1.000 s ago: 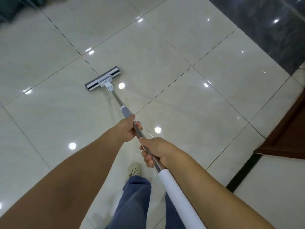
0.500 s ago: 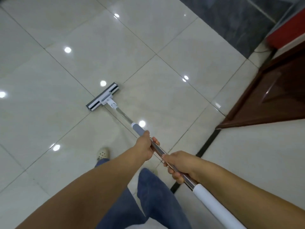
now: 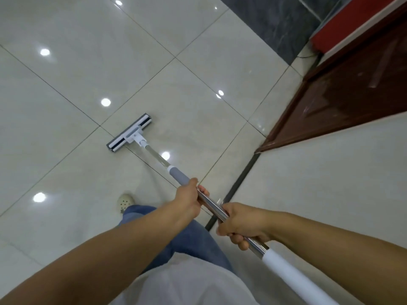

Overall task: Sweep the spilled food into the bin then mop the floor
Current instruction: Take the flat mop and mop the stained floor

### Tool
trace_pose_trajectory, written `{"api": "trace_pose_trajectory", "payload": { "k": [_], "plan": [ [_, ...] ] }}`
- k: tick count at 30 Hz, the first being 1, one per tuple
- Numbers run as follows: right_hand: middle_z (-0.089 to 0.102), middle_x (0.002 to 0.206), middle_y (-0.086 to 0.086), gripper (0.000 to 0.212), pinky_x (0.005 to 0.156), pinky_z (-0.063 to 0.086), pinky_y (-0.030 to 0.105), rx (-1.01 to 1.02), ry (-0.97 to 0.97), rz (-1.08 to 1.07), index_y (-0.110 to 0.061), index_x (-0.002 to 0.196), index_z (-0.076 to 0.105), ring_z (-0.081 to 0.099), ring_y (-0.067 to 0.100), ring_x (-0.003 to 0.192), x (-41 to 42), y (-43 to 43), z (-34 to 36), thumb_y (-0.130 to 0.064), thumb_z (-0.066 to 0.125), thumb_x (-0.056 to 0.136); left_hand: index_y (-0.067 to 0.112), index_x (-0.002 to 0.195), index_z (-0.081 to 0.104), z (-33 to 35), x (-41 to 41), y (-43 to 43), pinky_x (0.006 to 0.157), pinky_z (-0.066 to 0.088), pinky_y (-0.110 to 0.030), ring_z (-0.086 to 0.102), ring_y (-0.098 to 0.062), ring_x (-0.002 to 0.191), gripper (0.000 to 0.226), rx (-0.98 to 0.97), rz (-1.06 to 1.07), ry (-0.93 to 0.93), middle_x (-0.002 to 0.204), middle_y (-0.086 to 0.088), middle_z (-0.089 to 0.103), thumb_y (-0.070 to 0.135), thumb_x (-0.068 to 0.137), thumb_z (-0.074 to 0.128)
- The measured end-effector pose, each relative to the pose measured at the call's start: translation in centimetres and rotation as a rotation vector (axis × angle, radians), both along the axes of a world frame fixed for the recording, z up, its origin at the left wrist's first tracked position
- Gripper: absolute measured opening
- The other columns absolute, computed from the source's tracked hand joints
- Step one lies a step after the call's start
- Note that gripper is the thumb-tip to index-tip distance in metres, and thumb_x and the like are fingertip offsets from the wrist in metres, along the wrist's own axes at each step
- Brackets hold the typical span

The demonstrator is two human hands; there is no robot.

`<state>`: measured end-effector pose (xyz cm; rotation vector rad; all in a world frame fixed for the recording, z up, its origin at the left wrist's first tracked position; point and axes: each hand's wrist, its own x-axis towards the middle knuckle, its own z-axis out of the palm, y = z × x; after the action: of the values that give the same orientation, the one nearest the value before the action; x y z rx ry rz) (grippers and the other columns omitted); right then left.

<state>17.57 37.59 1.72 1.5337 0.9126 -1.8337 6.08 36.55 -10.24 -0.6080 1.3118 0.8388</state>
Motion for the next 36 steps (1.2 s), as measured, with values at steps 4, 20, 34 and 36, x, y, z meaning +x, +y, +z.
{"api": "trace_pose_trajectory", "payload": {
  "k": [4, 20, 34, 36],
  "plan": [
    [0.046, 0.052, 0.002, 0.026, 0.038, 0.04, 0.019, -0.024, 0.01, 0.036, -0.011, 0.106, 0.043, 0.042, 0.008, 0.038, -3.6, 0.4, -0.2, -0.001, 0.056, 0.087, 0.009, 0.08, 0.044, -0.1, -3.2, -0.3, 0.042, 0.048, -0.024, 0.041, -0.015, 0.048, 0.018, 0.006, 0.057, 0.024, 0.059, -0.004, 0.041, 0.016, 0.095, 0.052],
    [0.045, 0.058, 0.003, 0.016, 0.038, 0.043, 0.019, -0.021, 0.118, 0.316, -0.012, 0.092, 0.043, 0.041, 0.008, 0.041, -36.2, 3.9, -7.5, -0.001, 0.055, 0.089, 0.009, 0.078, 0.046, -4.9, -35.4, 0.0, 0.035, 0.04, -0.015, 0.04, -0.01, 0.032, 0.02, 0.036, 0.486, 0.199, 0.052, -0.003, 0.042, 0.017, 0.094, 0.054],
    [0.041, 0.058, 0.006, 0.012, 0.037, 0.043, 0.019, -0.02, 0.194, 0.538, -0.008, 0.086, 0.044, 0.039, 0.011, 0.043, -59.0, 2.0, -13.7, 0.001, 0.05, 0.092, 0.007, 0.08, 0.044, -10.9, -57.2, -3.5, 0.035, 0.04, -0.015, 0.038, -0.012, 0.046, 0.023, 0.01, 0.687, 0.312, 0.06, -0.003, 0.041, 0.021, 0.094, 0.055],
    [0.041, 0.057, 0.006, 0.012, 0.037, 0.043, 0.018, -0.005, 0.19, 0.548, -0.008, 0.085, 0.044, 0.039, 0.011, 0.043, -58.8, 2.7, -13.8, 0.0, 0.05, 0.092, 0.008, 0.08, 0.043, -11.2, -57.2, -3.0, 0.036, 0.041, -0.016, 0.039, -0.013, 0.048, 0.022, 0.027, 0.656, 0.301, 0.062, -0.004, 0.04, 0.021, 0.095, 0.054]
  ]
}}
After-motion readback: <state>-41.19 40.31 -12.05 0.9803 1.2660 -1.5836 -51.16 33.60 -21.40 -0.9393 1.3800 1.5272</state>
